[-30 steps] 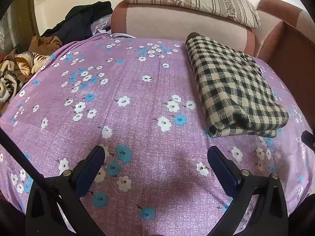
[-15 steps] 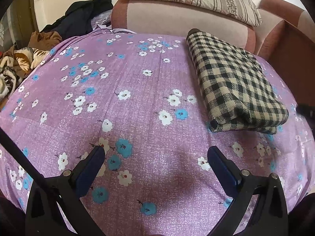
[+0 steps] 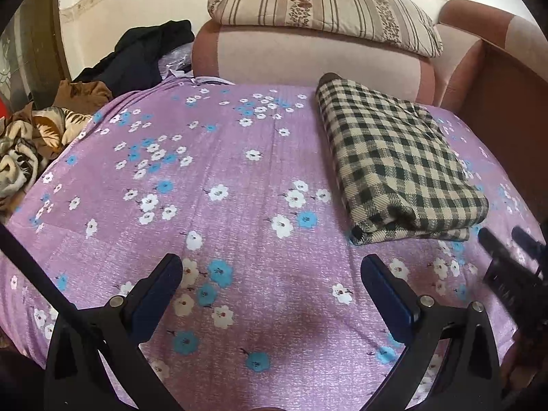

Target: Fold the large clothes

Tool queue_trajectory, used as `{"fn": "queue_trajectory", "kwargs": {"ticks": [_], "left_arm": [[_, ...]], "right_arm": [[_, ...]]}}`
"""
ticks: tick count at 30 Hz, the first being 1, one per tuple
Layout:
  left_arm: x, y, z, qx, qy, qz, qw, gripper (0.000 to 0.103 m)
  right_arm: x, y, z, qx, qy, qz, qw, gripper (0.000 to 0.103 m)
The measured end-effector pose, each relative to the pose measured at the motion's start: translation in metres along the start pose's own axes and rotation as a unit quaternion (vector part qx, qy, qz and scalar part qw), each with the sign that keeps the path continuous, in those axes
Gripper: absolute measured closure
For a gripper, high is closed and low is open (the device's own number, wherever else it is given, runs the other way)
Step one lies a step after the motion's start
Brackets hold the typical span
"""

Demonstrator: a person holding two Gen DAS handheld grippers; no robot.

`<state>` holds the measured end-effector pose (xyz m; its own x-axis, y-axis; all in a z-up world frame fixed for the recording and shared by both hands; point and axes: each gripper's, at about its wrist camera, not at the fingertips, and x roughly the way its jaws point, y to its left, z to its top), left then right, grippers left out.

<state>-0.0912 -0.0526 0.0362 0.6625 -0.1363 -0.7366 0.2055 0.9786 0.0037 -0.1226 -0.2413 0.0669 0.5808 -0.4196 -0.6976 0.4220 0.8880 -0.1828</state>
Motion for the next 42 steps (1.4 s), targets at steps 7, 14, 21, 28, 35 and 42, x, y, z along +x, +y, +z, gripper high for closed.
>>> {"fn": "queue_trajectory", "kwargs": {"ticks": [7, 14, 21, 28, 35, 42], "left_arm": [[0.011, -0.012, -0.007, 0.023, 0.015, -0.004, 0.9996, 0.000], [0.018, -0.014, -0.011, 0.022, 0.034, -0.013, 0.9991, 0.000], [0.016, -0.014, -0.012, 0.019, 0.033, -0.030, 0.9988, 0.000], [0.016, -0.018, -0.014, 0.028, 0.035, -0.032, 0.9985, 0.000], [0.022, -0.016, -0.015, 0.017, 0.048, -0.039, 0.9979, 0.000], [0.025, -0.016, -0.017, 0.011, 0.055, -0.046, 0.9974, 0.000]], "right_arm": [[0.006, 0.002, -0.002, 0.006, 0.009, 0.021, 1.000, 0.034], [0.013, 0.000, -0.004, 0.023, 0.024, 0.029, 0.999, 0.034], [0.012, -0.002, -0.004, 0.028, 0.023, 0.024, 0.999, 0.034], [0.011, 0.003, -0.005, 0.015, 0.020, 0.020, 0.999, 0.034], [0.012, 0.008, -0.006, 0.005, 0.021, 0.020, 1.000, 0.034], [0.015, 0.010, -0.007, 0.000, 0.026, 0.022, 0.999, 0.034]]}}
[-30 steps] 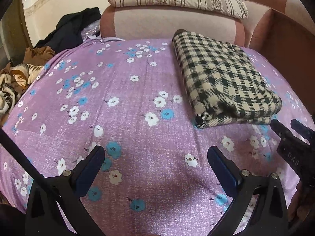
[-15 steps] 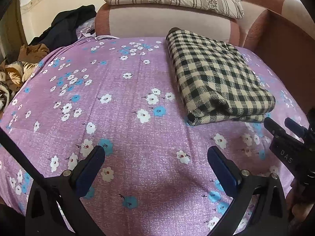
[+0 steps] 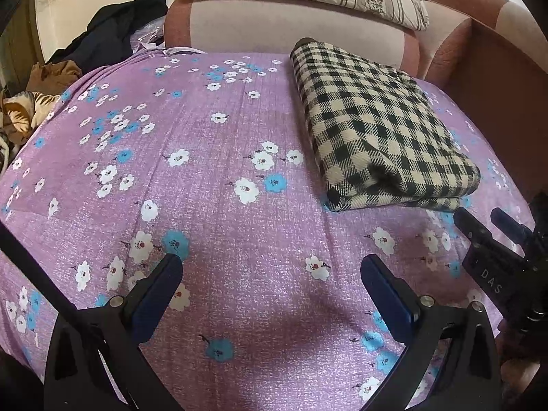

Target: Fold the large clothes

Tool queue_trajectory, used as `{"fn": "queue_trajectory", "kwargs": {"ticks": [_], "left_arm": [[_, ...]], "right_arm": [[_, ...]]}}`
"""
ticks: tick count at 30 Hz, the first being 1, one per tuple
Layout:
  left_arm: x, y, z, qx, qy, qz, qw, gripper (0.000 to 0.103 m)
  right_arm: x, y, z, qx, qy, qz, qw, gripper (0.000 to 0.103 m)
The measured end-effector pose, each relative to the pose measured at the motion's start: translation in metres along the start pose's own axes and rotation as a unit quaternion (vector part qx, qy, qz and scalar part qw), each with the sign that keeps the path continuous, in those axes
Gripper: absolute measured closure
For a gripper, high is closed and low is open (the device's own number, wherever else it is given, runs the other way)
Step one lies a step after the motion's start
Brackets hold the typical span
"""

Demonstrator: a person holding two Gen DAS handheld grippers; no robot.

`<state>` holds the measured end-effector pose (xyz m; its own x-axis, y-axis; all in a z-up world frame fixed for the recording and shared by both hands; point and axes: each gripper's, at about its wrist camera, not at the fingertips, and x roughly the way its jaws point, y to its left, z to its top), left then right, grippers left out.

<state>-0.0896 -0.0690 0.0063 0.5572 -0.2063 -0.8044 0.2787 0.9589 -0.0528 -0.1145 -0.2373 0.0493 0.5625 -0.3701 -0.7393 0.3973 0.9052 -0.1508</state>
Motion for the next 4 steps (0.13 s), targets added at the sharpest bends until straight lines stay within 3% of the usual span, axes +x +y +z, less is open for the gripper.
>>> {"fn": "queue_trajectory", "kwargs": {"ticks": [4], "left_arm": [[-0.0012, -0.0057, -0.0014, 0.015, -0.004, 0.003, 0.9999, 0.000]], "right_arm": [[0.0038, 0.0016, -0.0015, -0.005, 0.007, 0.002, 1.000, 0.034]]}}
